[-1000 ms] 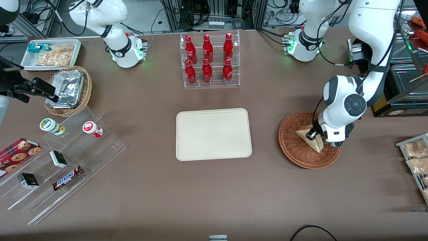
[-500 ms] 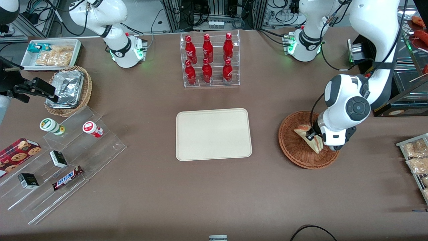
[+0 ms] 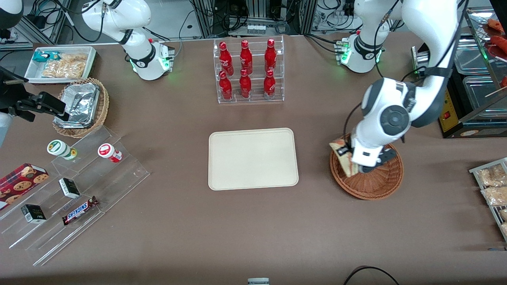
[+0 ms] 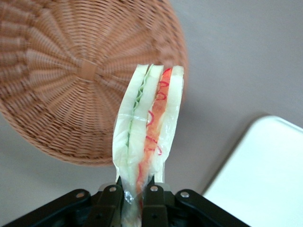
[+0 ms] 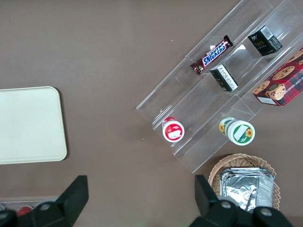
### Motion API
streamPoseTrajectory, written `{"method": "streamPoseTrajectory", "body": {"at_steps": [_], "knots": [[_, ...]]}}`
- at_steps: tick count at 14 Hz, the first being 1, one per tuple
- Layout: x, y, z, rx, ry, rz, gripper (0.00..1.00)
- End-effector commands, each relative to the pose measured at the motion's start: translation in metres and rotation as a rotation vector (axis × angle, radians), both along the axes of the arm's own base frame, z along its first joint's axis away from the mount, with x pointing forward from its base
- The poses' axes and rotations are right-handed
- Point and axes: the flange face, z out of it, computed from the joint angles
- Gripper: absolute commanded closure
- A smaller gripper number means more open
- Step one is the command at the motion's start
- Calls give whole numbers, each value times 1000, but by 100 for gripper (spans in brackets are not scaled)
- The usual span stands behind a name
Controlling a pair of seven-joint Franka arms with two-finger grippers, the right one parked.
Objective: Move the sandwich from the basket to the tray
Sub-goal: 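Lift the sandwich and carry it toward the cream tray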
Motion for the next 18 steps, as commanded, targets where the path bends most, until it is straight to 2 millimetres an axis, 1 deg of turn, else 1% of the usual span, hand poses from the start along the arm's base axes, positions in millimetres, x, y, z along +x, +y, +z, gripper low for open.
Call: {"method": "streamPoseTrajectory", "body": {"at_steps": [1, 2, 3, 5, 6, 8, 9, 10, 11, 12, 13, 15, 18], "knots": [[-3, -45, 12, -27, -9, -67, 96], [-2, -61, 14, -44, -12, -82, 96], [1, -74, 16, -60, -12, -102, 93], [7, -99, 24, -85, 0, -135, 92], [6, -115, 27, -87, -2, -157, 92], [-7, -159, 31, -14, -70, -274, 90], [-14, -176, 28, 21, -78, -305, 90], [-13, -185, 25, 30, -74, -279, 92], [-11, -194, 25, 26, -69, -266, 94], [-18, -210, 19, 22, -53, -285, 96], [-20, -219, 14, 7, -42, -285, 98], [-23, -245, 6, -15, -36, -257, 100], [-33, -276, -22, -24, -5, -236, 100]]}}
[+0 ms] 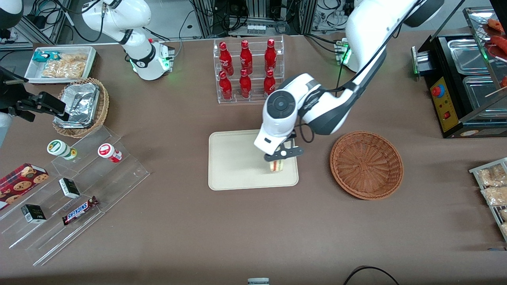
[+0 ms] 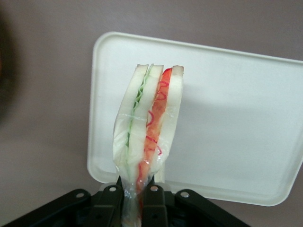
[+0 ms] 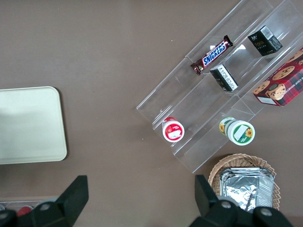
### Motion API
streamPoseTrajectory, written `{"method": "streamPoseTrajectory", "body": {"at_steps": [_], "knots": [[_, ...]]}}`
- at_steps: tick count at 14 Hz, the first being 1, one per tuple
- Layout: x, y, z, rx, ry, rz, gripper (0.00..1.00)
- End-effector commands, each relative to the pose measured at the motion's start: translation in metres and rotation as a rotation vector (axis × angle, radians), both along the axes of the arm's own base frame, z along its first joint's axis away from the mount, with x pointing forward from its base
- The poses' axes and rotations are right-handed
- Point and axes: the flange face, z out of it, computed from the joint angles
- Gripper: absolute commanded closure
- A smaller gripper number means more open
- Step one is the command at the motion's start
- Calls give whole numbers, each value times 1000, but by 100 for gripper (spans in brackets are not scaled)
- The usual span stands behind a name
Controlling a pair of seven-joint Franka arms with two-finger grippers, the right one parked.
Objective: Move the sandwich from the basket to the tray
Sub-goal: 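Lower the sandwich onto the tray and open the left gripper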
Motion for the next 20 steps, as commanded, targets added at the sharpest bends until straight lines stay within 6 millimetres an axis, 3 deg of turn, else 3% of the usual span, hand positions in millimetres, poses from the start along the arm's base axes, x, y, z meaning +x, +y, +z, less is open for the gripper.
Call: {"method": "streamPoseTrajectory", "body": {"at_steps": [1, 7, 12, 16, 17, 18, 19, 20], "knots": [[0, -31, -18, 0, 20, 24, 100], [-5, -67, -58, -13, 56, 29, 100], [-5, -76, -83, 32, 30, 26, 98], [-5, -78, -90, 22, 29, 24, 96], [-4, -78, -90, 11, 22, 21, 92], [-2, -77, -90, 6, 21, 16, 75], [3, -71, -90, 4, 22, 3, 22], [5, -69, -88, -3, 27, -7, 0]]}}
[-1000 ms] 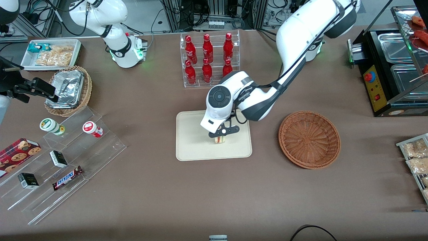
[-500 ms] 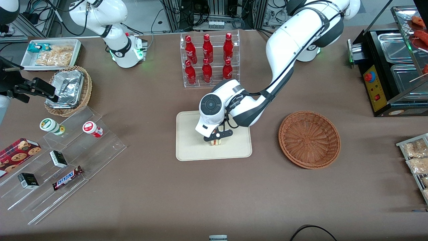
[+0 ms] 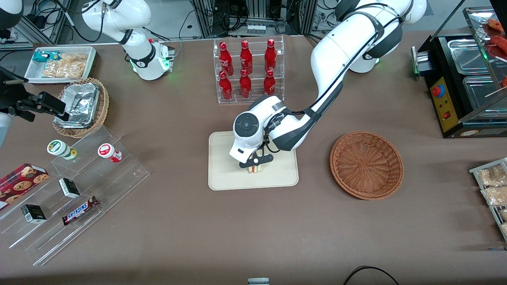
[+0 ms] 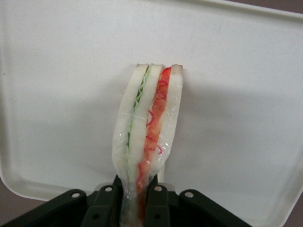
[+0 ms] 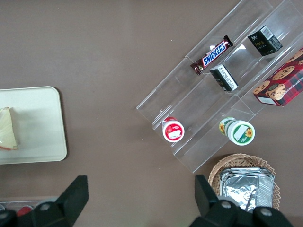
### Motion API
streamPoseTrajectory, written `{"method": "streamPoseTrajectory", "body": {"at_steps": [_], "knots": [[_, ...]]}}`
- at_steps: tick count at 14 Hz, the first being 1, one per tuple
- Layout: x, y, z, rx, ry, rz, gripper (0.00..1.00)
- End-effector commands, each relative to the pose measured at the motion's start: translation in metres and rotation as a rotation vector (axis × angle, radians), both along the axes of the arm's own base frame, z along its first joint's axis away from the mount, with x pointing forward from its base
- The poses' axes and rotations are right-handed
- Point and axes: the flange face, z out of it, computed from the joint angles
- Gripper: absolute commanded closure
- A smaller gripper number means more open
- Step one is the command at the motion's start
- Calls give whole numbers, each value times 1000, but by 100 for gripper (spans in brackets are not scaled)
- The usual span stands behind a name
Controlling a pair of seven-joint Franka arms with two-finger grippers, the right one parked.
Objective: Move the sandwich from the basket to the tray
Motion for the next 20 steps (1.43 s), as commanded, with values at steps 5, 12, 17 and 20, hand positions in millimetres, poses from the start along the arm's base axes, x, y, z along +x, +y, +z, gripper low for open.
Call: {"method": "streamPoseTrajectory", "body": {"at_steps": [5, 12, 17, 20], "knots": [[14, 3, 55, -15, -76, 6, 0], [41, 77, 169, 63, -100, 62, 0], [67, 166, 202, 169, -30, 127, 0], [73, 244, 218, 166, 0, 50, 0]]}}
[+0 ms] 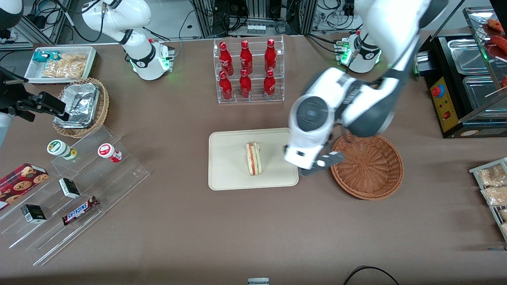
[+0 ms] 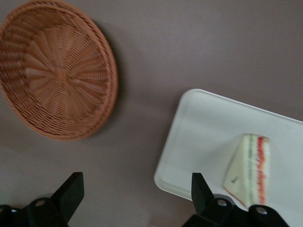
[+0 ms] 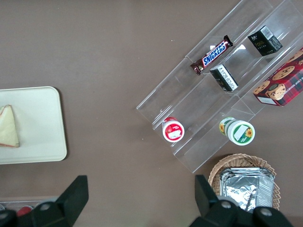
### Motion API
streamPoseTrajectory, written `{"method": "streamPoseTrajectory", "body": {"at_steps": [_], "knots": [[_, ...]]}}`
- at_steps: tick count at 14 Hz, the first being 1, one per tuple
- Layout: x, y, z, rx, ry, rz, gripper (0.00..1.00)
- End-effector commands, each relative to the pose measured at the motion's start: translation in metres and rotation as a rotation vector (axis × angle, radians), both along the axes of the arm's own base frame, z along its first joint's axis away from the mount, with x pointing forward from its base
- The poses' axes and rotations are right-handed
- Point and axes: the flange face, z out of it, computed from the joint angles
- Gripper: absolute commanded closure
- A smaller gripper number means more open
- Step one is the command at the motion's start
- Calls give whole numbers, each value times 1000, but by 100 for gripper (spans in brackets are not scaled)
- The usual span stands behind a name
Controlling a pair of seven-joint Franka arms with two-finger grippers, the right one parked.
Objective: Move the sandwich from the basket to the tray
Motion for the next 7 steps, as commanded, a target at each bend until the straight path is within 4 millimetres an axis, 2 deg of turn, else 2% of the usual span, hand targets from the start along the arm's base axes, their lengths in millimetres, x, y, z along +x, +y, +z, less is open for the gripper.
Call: {"method": "streamPoseTrajectory", "body": {"at_steps": [1, 4, 7], "knots": [[-10, 66, 23, -10, 34, -62, 0], [-20, 113, 38, -45, 69, -122, 0], [-31, 139, 47, -55, 83, -194, 0]]}}
